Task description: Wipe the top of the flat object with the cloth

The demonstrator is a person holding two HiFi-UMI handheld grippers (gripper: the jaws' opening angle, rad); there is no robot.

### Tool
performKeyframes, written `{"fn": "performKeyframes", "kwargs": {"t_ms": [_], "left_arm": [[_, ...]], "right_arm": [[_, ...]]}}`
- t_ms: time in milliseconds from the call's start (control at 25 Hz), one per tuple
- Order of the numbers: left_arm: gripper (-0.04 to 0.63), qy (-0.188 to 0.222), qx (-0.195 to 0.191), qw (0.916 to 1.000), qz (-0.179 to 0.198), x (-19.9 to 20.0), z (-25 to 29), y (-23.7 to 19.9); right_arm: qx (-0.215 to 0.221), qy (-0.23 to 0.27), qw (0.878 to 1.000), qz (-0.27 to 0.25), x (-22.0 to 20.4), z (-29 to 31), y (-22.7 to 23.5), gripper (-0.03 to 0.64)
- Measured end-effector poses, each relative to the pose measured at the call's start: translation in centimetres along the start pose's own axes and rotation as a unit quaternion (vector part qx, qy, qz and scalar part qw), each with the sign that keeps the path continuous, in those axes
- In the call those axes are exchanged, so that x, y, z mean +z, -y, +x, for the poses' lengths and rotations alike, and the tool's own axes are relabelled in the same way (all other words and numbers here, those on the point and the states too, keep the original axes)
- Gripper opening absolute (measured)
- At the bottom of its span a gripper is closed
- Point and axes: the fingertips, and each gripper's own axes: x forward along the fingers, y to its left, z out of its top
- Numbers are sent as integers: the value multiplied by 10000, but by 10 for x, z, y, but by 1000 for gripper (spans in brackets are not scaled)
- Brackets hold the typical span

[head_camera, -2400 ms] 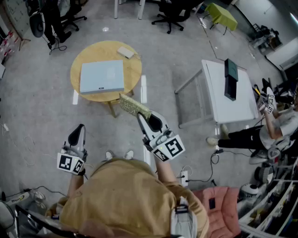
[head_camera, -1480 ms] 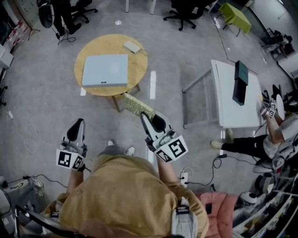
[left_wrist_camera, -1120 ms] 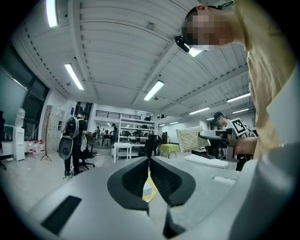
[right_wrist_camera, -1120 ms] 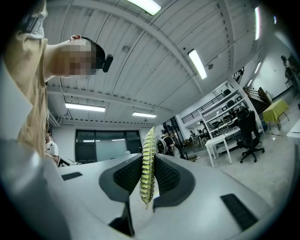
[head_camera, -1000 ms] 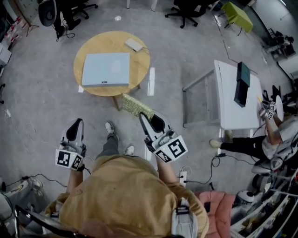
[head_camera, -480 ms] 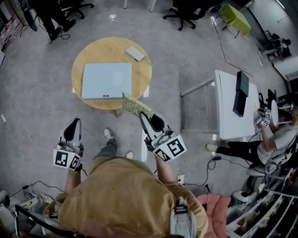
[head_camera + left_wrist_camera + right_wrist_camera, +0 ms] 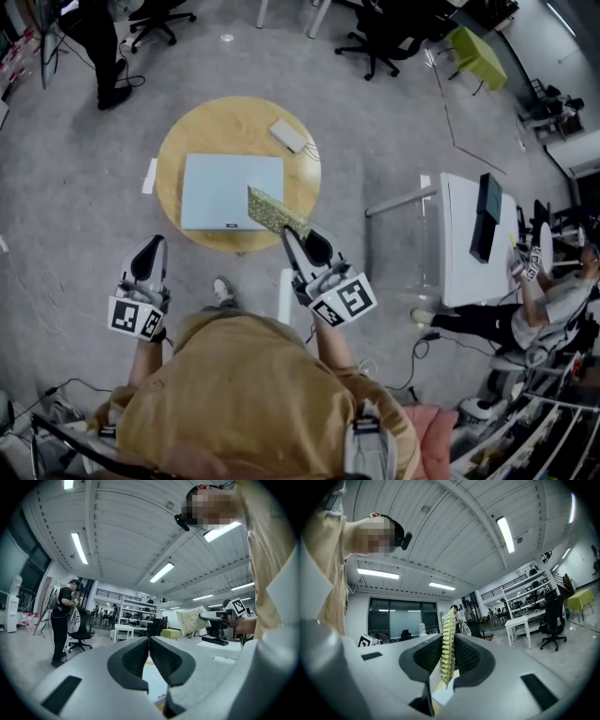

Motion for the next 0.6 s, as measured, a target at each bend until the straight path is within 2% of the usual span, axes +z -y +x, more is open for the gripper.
{"fn": "performKeyframes", "kwargs": {"t_ms": [320, 520, 600], "left_arm": [[15, 97, -69, 9999, -105, 8, 13, -59], [15, 95, -116, 9996, -219, 5, 24, -71], [15, 94, -135, 9996, -221, 3, 33, -69]], "right_arm": [[-47, -177, 9998, 70, -7, 55, -15, 60], [-14, -295, 9995, 150, -13, 75, -14, 60], [60, -341, 9988, 339, -22, 79, -8, 60]]}}
